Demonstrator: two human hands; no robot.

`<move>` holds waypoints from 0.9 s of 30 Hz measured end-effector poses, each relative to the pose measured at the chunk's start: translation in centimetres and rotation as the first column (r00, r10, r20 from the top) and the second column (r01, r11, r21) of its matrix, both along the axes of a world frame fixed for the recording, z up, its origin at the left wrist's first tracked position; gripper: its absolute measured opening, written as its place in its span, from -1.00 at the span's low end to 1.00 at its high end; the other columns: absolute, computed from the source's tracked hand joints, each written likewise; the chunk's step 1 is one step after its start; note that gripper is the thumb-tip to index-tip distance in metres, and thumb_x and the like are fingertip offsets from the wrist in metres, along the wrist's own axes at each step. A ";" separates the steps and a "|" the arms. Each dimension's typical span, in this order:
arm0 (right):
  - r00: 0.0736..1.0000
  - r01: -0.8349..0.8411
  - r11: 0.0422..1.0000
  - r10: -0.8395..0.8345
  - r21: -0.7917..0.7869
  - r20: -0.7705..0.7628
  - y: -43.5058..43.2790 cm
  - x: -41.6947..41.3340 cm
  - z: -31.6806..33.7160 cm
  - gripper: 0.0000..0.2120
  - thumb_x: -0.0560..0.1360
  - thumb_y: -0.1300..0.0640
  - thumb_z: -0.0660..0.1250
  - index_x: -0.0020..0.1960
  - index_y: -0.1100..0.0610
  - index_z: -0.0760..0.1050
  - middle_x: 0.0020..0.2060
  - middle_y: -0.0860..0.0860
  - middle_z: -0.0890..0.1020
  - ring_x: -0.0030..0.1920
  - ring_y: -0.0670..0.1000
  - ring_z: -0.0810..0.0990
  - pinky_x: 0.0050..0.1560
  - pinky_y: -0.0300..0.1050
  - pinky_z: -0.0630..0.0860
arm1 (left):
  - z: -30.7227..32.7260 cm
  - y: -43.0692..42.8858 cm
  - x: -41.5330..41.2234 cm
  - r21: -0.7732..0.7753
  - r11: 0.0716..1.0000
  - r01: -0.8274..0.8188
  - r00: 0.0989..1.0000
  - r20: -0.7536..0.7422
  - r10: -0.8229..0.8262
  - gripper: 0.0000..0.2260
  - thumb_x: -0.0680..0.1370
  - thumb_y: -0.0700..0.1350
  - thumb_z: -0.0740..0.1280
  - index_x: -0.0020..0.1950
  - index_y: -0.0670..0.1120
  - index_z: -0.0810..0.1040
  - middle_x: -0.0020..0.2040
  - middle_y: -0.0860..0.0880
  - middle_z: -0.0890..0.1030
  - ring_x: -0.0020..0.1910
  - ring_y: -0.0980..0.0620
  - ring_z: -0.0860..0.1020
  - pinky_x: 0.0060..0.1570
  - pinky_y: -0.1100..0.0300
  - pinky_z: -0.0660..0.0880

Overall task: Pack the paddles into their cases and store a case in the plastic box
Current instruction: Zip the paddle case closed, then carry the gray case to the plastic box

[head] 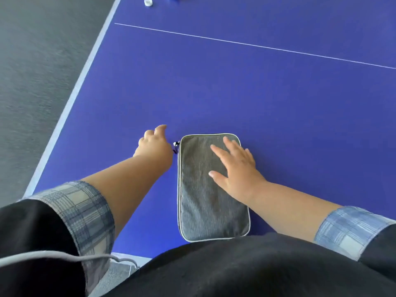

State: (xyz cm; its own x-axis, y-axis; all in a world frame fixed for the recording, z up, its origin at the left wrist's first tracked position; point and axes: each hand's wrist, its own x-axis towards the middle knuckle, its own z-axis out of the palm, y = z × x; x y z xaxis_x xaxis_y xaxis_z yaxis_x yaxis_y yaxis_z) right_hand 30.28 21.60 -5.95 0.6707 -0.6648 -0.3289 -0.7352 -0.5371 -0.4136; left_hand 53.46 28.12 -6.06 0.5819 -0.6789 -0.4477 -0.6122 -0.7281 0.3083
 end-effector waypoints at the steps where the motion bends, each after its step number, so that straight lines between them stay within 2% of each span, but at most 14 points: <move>1: 0.988 0.150 0.989 -0.150 0.021 0.038 0.0 -1.2 0.3 -0.29 0.56 -0.19 0.30 0.61 -0.11 0.08 0.64 0.06 0.03 0.62 0.11 -0.01 0.56 0.15 -0.01 | 0.3 0.8 -1.1 -0.050 0.982 -0.184 0.981 -0.075 0.180 -0.47 0.58 -0.08 0.20 0.53 0.11 0.16 0.39 -0.06 0.33 0.30 -0.15 0.38 -0.03 -0.04 0.41; 2: 0.945 0.319 0.943 -0.324 0.095 0.048 0.2 -2.3 0.7 -0.27 0.56 -0.16 0.32 0.62 -0.08 0.08 0.63 0.06 0.09 0.60 0.11 0.08 0.52 0.09 0.11 | 0.5 1.7 -2.4 -0.069 0.943 -0.325 0.939 -0.144 0.312 -0.47 0.57 -0.04 0.22 0.53 0.08 0.17 0.39 -0.07 0.34 0.27 -0.15 0.41 0.00 -0.04 0.43; 4: 0.782 0.587 0.726 -0.623 0.358 -0.019 1.2 -4.0 1.0 -0.25 0.56 -0.12 0.32 0.63 -0.04 0.04 0.59 0.02 0.22 0.49 0.07 0.32 0.33 -0.08 0.27 | 0.7 3.5 -4.7 -0.001 0.859 -0.511 0.813 -0.325 0.483 -0.43 0.55 0.05 0.27 0.52 0.03 0.18 0.29 -0.04 0.41 0.13 -0.15 0.50 -0.01 -0.03 0.49; 6: 0.647 0.666 0.482 -0.753 0.569 -0.118 2.4 -4.6 0.8 -0.33 0.57 -0.10 0.31 0.60 -0.01 0.16 0.48 0.01 0.41 0.24 0.02 0.55 0.27 -0.06 0.37 | 0.7 5.1 -6.7 0.170 0.791 -0.588 0.621 -0.532 0.576 -0.36 0.52 0.17 0.34 0.51 -0.01 0.20 0.07 0.01 0.50 -0.02 -0.10 0.56 0.01 -0.02 0.54; 8: 0.606 0.632 0.363 -0.782 0.685 -0.144 3.3 -4.8 0.3 -0.58 0.58 -0.03 0.32 0.40 0.04 0.44 0.31 0.08 0.58 0.16 0.10 0.62 0.29 0.14 0.52 | 0.4 5.9 -7.6 0.266 0.791 -0.551 0.497 -0.657 0.566 -0.35 0.46 0.24 0.40 0.41 -0.08 0.35 0.01 0.00 0.55 -0.02 -0.08 0.59 0.08 -0.05 0.57; 9: 0.591 0.607 0.325 -0.795 0.725 -0.138 3.6 -4.8 0.2 -0.69 0.59 0.02 0.33 0.30 0.06 0.51 0.23 0.11 0.63 0.14 0.14 0.64 0.25 0.21 0.55 | 0.3 5.9 -7.7 0.274 0.804 -0.528 0.473 -0.691 0.546 -0.37 0.44 0.25 0.44 0.33 -0.12 0.43 0.03 -0.04 0.59 -0.01 -0.09 0.61 0.09 -0.07 0.58; 11: 0.551 0.568 0.274 -0.827 0.776 -0.112 3.9 -4.7 0.6 -0.76 0.58 0.11 0.37 0.24 0.07 0.49 0.16 0.11 0.65 0.10 0.16 0.66 0.17 0.24 0.59 | 0.4 5.7 -7.8 0.279 0.816 -0.507 0.409 -0.755 0.512 -0.44 0.41 0.19 0.51 0.22 -0.14 0.51 0.06 -0.09 0.65 -0.01 -0.12 0.66 0.00 -0.08 0.61; 14: 0.527 0.535 0.266 -0.847 0.802 -0.070 4.4 -5.5 1.6 -0.64 0.56 0.16 0.40 0.32 0.02 0.42 0.15 0.07 0.64 0.12 0.14 0.66 0.18 0.25 0.58 | 1.4 5.4 -8.0 0.246 0.819 -0.519 0.321 -0.831 0.454 -0.53 0.41 0.08 0.56 0.16 -0.12 0.51 0.01 -0.13 0.70 -0.13 -0.12 0.71 -0.28 -0.01 0.63; 18: 0.468 0.561 0.272 -0.883 0.782 -0.028 5.3 -8.7 4.1 -0.51 0.50 0.06 0.48 0.37 -0.02 0.39 0.16 0.02 0.62 0.10 0.08 0.66 0.09 0.11 0.62 | 3.3 4.7 -10.0 0.193 0.848 -0.493 0.323 -0.865 0.385 -0.59 0.43 0.04 0.54 0.14 -0.14 0.53 -0.12 -0.12 0.74 -0.20 -0.12 0.72 -0.38 -0.02 0.63; 20: 0.401 0.605 0.252 -0.916 0.755 -0.015 5.7 -10.9 5.6 -0.49 0.45 -0.02 0.51 0.34 -0.01 0.43 0.15 0.01 0.64 0.08 0.06 0.68 0.07 0.05 0.63 | 4.4 3.7 -11.8 0.178 0.842 -0.509 0.303 -0.879 0.369 -0.57 0.44 0.04 0.53 0.18 -0.15 0.52 -0.06 -0.13 0.73 -0.18 -0.13 0.72 -0.37 -0.02 0.63; 21: 0.325 0.622 0.203 -0.946 0.756 -0.013 6.1 -12.1 6.2 -0.52 0.45 -0.04 0.51 0.31 0.00 0.48 0.12 0.00 0.66 0.05 0.05 0.69 -0.01 -0.01 0.64 | 5.0 3.0 -12.9 0.168 0.835 -0.524 0.290 -0.887 0.361 -0.55 0.44 0.04 0.53 0.20 -0.14 0.52 -0.02 -0.12 0.72 -0.17 -0.12 0.72 -0.37 -0.02 0.63; 23: 0.056 0.576 0.002 -0.998 0.817 -0.037 7.2 -14.4 7.0 -0.63 0.47 -0.03 0.50 0.21 0.02 0.54 0.04 0.01 0.70 0.00 0.03 0.69 -0.14 -0.05 0.63 | 6.1 1.5 -15.4 0.138 0.818 -0.558 0.274 -0.900 0.338 -0.52 0.42 0.06 0.54 0.23 -0.13 0.51 0.03 -0.10 0.70 -0.16 -0.12 0.72 -0.36 -0.01 0.62; 25: -0.210 0.341 -0.170 -0.972 0.925 -0.101 8.7 -16.1 7.7 -0.71 0.49 0.00 0.50 0.16 0.05 0.58 -0.04 0.03 0.74 -0.05 0.05 0.71 -0.18 -0.04 0.64 | 7.2 0.2 -18.5 0.114 0.812 -0.573 0.258 -0.915 0.310 -0.48 0.41 0.09 0.54 0.25 -0.10 0.49 0.06 -0.09 0.68 -0.09 -0.14 0.70 -0.31 -0.01 0.62; 27: -0.315 0.101 -0.177 -0.939 0.979 -0.138 10.0 -17.3 8.5 -0.68 0.50 0.02 0.48 0.21 0.09 0.58 -0.03 0.06 0.76 0.00 0.07 0.73 -0.04 0.03 0.66 | 8.1 -0.7 -22.2 0.110 0.820 -0.562 0.224 -0.934 0.279 -0.47 0.39 0.12 0.55 0.25 -0.07 0.50 0.06 -0.06 0.69 -0.08 -0.12 0.70 -0.26 -0.02 0.62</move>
State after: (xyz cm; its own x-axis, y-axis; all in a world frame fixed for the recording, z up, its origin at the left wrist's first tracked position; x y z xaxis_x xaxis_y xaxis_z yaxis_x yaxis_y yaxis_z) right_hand 12.99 31.63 2.50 0.0319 -0.6088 -0.7927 0.5681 0.6636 -0.4868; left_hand 31.27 27.38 2.00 0.1553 -0.6178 -0.7709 0.5171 -0.6141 0.5963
